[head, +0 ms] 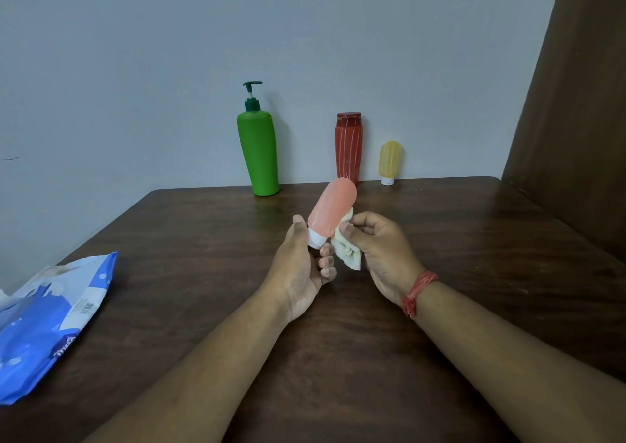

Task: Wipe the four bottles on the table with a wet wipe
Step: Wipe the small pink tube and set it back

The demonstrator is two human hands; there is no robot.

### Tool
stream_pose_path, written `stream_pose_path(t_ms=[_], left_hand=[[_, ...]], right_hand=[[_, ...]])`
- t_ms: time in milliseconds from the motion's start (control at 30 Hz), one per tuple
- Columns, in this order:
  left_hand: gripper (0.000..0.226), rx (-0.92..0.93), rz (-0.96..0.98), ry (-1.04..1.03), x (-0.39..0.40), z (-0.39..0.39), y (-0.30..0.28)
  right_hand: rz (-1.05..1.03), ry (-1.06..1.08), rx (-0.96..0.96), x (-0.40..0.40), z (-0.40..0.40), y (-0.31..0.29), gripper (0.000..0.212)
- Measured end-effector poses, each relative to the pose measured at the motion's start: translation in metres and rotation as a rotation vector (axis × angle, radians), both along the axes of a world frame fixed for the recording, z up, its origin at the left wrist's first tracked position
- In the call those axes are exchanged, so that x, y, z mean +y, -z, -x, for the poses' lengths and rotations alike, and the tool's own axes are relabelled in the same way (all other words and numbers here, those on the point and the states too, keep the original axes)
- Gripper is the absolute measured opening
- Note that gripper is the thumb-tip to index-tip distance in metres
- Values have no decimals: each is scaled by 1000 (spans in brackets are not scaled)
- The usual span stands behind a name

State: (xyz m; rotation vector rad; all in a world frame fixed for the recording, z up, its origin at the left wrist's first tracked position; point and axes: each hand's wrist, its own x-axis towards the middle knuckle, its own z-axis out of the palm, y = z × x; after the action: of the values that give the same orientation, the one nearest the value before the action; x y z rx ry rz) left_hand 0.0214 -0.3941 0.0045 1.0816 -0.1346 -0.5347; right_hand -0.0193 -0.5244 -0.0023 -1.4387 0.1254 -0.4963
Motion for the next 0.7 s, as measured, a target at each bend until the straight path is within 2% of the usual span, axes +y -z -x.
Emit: stream_pose_path(t_ms=[200, 300, 467, 567, 700], left_hand=[[44, -138, -42, 77, 1, 3, 0], [44, -161, -1, 152, 2, 4, 2], [21, -219, 64, 302, 10, 4, 3], [26, -230, 38, 299, 10, 2, 3], [36, -245, -5, 195, 8, -1, 4]], right_hand=[[-25, 21, 28, -2, -2, 3, 7], [-65, 13, 34, -5, -1, 2, 10], [-99, 10, 22, -7, 0, -1, 13], [-77, 11, -3, -6, 1, -3, 11], [42, 29, 0, -4, 2, -3, 5]])
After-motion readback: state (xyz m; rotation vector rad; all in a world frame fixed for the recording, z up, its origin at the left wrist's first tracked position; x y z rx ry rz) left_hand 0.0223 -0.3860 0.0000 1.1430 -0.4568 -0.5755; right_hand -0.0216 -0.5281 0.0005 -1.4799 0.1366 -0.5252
